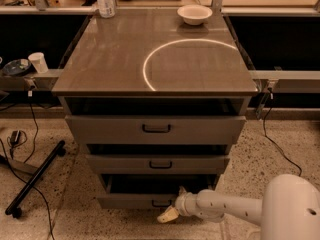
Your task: Open bottom drawer
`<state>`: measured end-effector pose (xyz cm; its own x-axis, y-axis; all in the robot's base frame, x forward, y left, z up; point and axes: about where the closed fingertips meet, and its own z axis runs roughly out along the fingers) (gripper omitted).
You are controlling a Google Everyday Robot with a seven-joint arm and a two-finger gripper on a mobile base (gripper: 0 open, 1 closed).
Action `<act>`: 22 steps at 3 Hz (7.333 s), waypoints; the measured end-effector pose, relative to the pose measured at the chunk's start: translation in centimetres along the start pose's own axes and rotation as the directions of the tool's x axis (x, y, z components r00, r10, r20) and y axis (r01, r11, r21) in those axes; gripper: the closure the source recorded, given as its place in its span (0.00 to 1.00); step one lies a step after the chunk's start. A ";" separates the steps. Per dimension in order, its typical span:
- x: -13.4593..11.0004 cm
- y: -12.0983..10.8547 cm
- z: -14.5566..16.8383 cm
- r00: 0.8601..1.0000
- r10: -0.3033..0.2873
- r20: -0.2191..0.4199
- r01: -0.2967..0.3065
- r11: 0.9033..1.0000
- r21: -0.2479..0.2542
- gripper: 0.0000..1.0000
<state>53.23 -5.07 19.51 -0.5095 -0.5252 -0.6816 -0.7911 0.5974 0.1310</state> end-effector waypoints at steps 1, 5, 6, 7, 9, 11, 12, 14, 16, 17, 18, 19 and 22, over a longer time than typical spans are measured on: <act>2.6 3.6 -3.4 1.000 -0.018 0.000 0.018 0.999 0.039 0.00; -1.0 1.1 -2.3 0.998 -0.046 0.035 0.044 0.998 0.051 0.00; -1.7 0.7 -1.6 0.997 -0.063 0.052 0.060 0.997 0.053 0.00; -3.5 -1.5 -0.3 0.993 -0.088 0.074 0.082 0.994 0.076 0.00; -4.7 -2.9 1.7 0.992 -0.071 0.101 0.063 0.995 0.080 0.00; -2.3 -2.1 4.0 0.997 -0.027 0.074 0.024 0.999 0.040 0.00; -2.4 -1.9 4.0 0.997 -0.026 0.075 0.023 0.999 0.033 0.00; -1.8 -1.0 4.0 0.998 -0.018 0.064 0.018 1.000 0.011 0.00; -0.7 0.4 3.1 0.998 -0.023 0.058 0.023 1.000 0.011 0.00; -0.8 0.6 2.7 0.998 -0.024 0.058 0.023 1.000 0.013 0.00; 0.7 2.5 0.8 0.998 -0.031 0.052 0.029 0.999 0.036 0.00; 2.3 5.5 -1.8 0.997 -0.071 0.017 0.071 0.997 0.016 0.00; -1.3 1.3 2.6 0.993 -0.087 0.084 0.082 0.995 0.056 0.00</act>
Offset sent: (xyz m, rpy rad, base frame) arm -0.0834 -0.0336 0.0227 -0.0594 -0.0364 -0.0270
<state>53.77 -2.07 18.68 -0.4087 -0.5220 -0.7487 -0.8103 0.5851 0.0343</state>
